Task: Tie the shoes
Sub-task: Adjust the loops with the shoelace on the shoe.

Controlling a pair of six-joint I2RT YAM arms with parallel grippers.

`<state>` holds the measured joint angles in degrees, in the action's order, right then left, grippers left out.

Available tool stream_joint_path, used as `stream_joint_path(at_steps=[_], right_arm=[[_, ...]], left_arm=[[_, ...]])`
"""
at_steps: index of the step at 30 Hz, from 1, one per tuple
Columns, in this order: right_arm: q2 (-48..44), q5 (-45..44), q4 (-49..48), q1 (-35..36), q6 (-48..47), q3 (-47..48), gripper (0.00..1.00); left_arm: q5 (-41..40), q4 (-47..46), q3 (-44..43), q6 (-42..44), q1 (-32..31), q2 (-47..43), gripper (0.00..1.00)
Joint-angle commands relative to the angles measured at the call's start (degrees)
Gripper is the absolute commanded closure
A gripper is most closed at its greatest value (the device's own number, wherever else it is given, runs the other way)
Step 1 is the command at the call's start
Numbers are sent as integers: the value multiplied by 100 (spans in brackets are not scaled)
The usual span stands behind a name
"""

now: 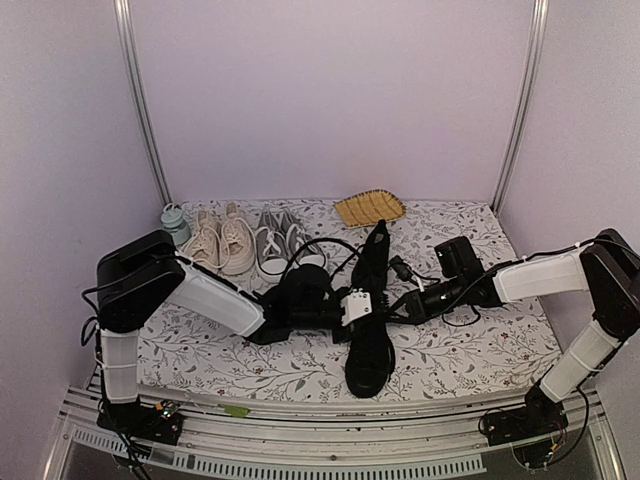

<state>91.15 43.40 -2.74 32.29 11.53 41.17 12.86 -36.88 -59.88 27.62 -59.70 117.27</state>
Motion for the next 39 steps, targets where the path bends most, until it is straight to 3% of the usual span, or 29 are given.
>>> stream_joint_path(at_steps=[1,9,16,34,36,39], right_arm=[[-146,108,105,84,-131,110,100],[-299,24,184,84,-195,83,100],[-147,49,145,84,-171,177,100],[-340,202,130,86,-177,56,100],[-373,173,170,84,-194,40,94],[-452,4,366,40,-240,71,75]], left_arm=[[-183,-644,232,-524,58,-141,100],[259,-1681,828,-1621,328,-288,100],[834,-1976,1029,-1751,403,-356,97],[495,-2123,1014,-1914,512,-109,100],[411,-2099,1005,-1838,495,-68,100],[406,-2142,1009,-1830,495,-30,100]])
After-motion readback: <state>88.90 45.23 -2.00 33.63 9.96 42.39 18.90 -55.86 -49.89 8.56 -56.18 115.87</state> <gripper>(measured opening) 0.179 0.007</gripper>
